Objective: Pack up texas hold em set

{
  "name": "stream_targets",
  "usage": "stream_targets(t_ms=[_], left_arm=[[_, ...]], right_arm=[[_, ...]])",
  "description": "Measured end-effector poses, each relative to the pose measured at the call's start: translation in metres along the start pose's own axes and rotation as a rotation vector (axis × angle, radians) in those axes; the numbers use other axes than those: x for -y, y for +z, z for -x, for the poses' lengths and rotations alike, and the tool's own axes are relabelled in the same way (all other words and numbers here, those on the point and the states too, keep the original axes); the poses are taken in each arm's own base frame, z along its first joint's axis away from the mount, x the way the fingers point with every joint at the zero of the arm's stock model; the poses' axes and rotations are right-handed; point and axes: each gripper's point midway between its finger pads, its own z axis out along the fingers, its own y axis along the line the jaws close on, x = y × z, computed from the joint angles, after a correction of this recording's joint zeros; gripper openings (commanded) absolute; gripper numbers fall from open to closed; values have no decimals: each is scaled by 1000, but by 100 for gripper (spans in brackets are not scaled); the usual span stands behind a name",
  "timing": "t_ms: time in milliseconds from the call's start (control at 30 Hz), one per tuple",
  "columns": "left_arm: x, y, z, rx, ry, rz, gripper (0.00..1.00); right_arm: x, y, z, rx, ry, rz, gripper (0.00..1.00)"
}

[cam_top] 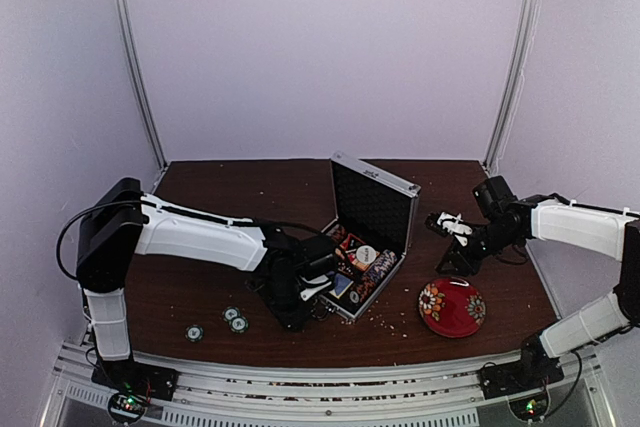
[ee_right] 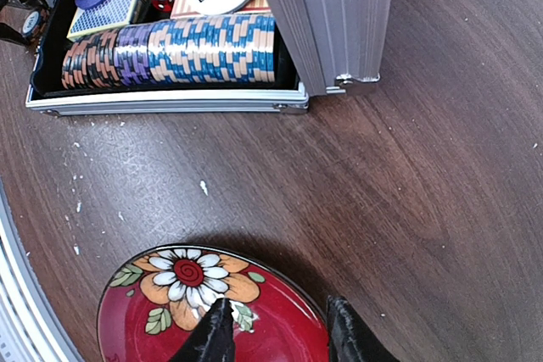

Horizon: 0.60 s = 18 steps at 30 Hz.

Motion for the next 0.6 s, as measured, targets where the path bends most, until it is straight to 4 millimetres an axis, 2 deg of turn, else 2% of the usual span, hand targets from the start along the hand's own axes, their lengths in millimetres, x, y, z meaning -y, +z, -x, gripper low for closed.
stream_targets(t_ms=[267,600], left_arm=[[0,-1,0,2,4,-1,25],[6,-8,-1,23,25,-36,24]], right_arm=[[0,0,0,-1,0,1,37],[-1,0,-1,-3,2,2,38]])
